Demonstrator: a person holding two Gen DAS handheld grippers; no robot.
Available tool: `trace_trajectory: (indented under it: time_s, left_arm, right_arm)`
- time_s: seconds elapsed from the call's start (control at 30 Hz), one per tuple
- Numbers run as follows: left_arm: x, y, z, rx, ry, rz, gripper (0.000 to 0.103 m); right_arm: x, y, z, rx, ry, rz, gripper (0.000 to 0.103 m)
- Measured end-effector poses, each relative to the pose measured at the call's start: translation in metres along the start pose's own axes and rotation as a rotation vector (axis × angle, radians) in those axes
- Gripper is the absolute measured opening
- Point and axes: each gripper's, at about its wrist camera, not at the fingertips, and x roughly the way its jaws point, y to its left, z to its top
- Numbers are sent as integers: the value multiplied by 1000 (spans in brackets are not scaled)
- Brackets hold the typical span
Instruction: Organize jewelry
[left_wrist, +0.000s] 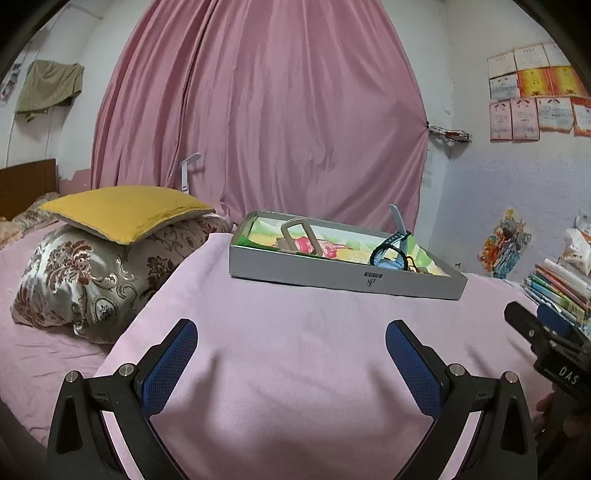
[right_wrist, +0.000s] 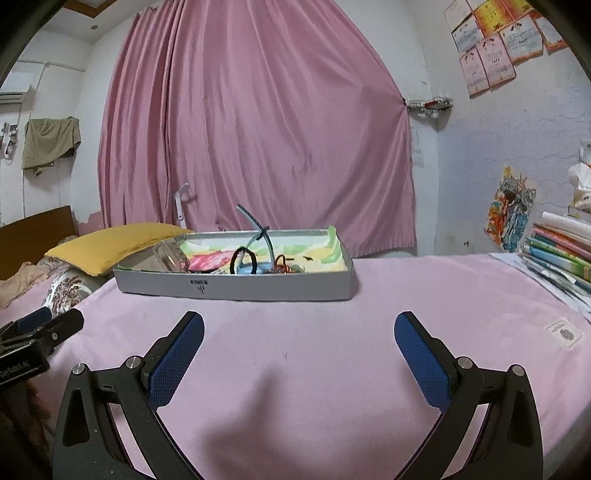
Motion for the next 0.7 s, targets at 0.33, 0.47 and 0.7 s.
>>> trace_trajectory:
  time_s: [0.33,0.47,0.7]
  left_arm:
    - [-4,-4,-2,15,-32,26,102]
    - [-4,-6,-2,20,-34,40,102]
    - [-4,-7,-2,28,-34,46,102]
  right_arm:
    - [-6,8,-3,-26,-40,-21,101]
    - [-9,10,-3,-35,-58,-31,101]
    - [-8,10,-2,-39,-59,-31,101]
